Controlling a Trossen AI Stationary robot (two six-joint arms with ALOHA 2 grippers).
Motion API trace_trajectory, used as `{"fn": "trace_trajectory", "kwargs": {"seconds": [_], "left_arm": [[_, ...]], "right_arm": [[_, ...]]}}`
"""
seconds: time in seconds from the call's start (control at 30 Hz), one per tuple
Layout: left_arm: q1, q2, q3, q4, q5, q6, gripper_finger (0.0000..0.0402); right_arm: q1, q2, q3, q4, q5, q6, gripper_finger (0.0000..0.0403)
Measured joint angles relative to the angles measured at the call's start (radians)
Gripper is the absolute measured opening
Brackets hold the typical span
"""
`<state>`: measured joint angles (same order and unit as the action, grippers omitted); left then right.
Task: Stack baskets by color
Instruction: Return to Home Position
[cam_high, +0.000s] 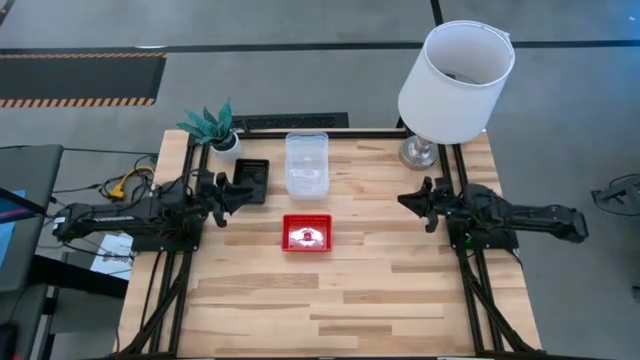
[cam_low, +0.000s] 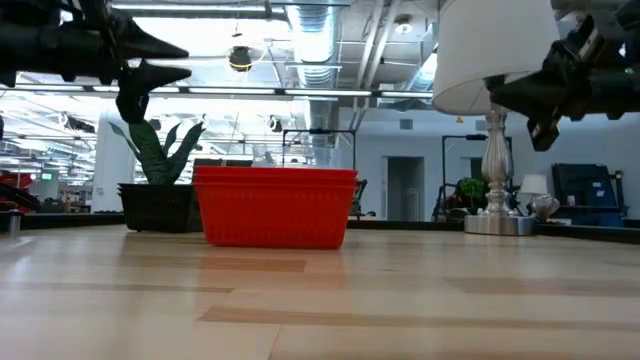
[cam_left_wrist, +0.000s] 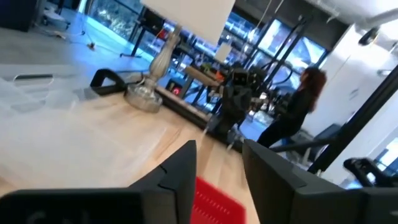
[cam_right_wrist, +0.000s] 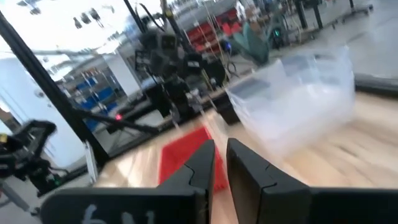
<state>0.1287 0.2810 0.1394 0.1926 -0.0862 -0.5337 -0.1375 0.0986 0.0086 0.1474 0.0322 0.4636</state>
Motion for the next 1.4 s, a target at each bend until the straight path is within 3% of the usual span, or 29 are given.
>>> {"fn": "trace_trajectory", "kwargs": {"seconds": [0.13,0.5,0.67,0.97,1.4], "left_arm": [[0.000,0.000,-0.041,0.017,-0.005,0.014,0.0093],[0.000,0.000,-0.129,0.064,0.020,0.029,0.0004],[0.000,0.000,-0.129,0.052,0.015,0.065,0.0001],[0.000,0.001,-0.129,-0.059,-0.098,0.320,0.0008],[0.000,0.007,-0.130,-0.134,-0.102,0.355,0.0009]], "right_arm": [[-0.001,-0.067,0.000,-0.114,-0.004,-0.012,0.0063],[-0.023,-0.093,0.000,-0.132,-0.026,-0.296,0.0063],[-0.022,-0.093,0.000,-0.136,-0.026,-0.334,0.0063],[-0.022,-0.093,0.000,-0.139,-0.030,-0.334,0.0063],[-0.022,-0.093,-0.001,-0.140,-0.032,-0.333,0.0063]]}}
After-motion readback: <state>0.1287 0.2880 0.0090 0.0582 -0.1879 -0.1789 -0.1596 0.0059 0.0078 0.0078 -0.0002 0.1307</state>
